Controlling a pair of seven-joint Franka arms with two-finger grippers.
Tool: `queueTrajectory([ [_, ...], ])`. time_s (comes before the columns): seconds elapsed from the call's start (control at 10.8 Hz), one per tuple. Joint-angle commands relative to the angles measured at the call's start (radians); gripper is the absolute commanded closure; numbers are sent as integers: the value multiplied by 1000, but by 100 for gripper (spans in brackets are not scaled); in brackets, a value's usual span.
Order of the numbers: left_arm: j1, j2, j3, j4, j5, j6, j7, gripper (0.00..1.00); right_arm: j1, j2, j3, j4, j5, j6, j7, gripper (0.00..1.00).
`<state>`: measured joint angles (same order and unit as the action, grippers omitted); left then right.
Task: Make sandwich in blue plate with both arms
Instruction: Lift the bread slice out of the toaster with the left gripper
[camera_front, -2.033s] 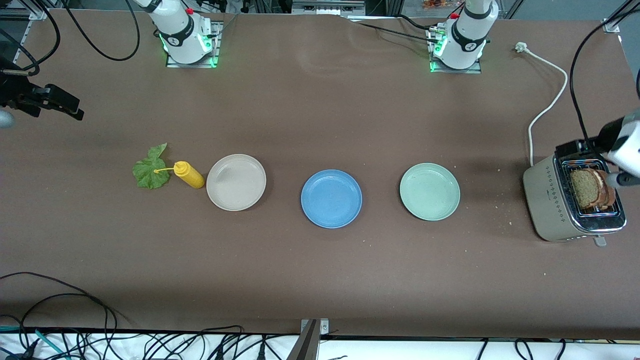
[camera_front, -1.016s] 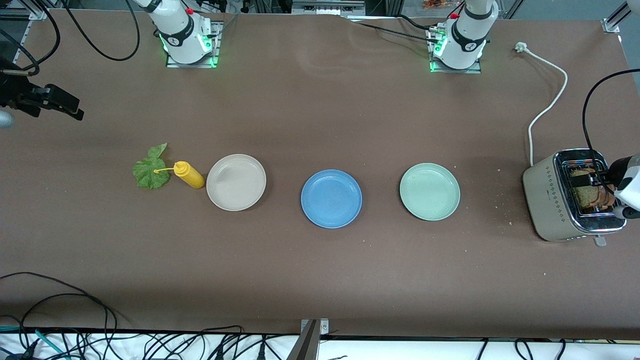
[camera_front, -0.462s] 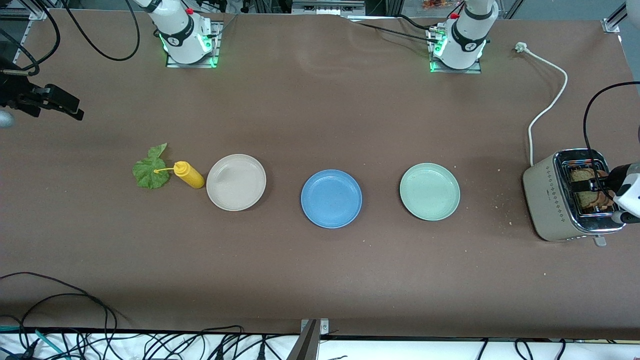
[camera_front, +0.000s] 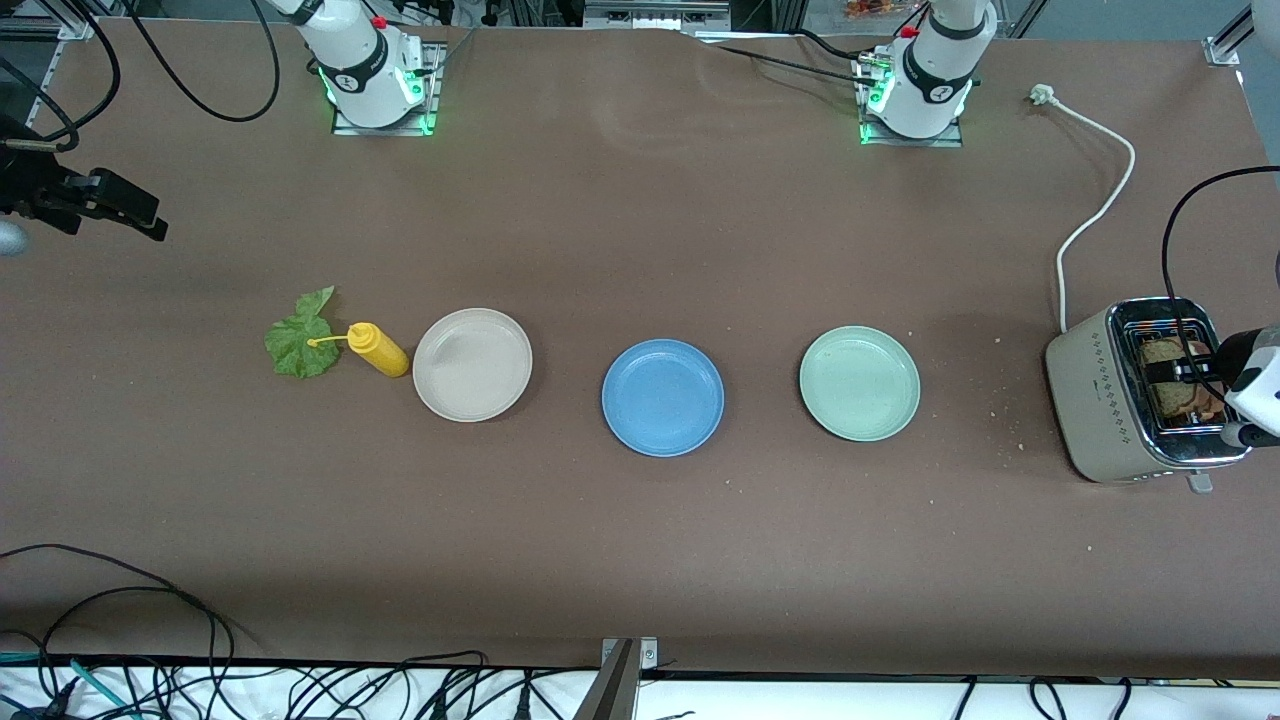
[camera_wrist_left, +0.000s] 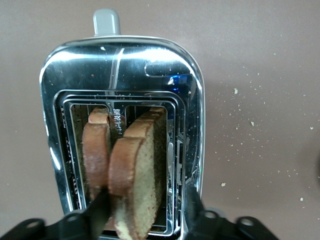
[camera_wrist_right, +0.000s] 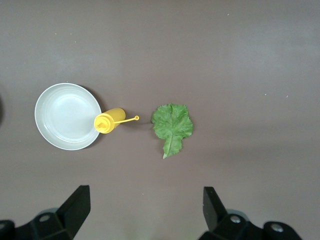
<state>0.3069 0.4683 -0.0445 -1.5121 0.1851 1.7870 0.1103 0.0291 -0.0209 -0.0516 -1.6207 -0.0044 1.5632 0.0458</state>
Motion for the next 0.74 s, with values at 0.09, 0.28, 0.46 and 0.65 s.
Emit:
queueTrajectory([
  [0.09, 8, 18, -9, 27, 19, -6, 48, 100, -1, -10, 1, 1, 6, -8, 11, 0],
  [0.28, 9, 10, -9, 29, 20, -11, 55, 100, -1, -10, 1, 2, 7, -6, 11, 0],
  [0.46, 11, -22, -11, 29, 17, -26, 69, 100, 0, -10, 6, 2, 9, -8, 12, 0],
  [0.65, 11, -77, -14, 29, 10, -47, 121, 100, 0, -10, 4, 2, 10, -9, 12, 0],
])
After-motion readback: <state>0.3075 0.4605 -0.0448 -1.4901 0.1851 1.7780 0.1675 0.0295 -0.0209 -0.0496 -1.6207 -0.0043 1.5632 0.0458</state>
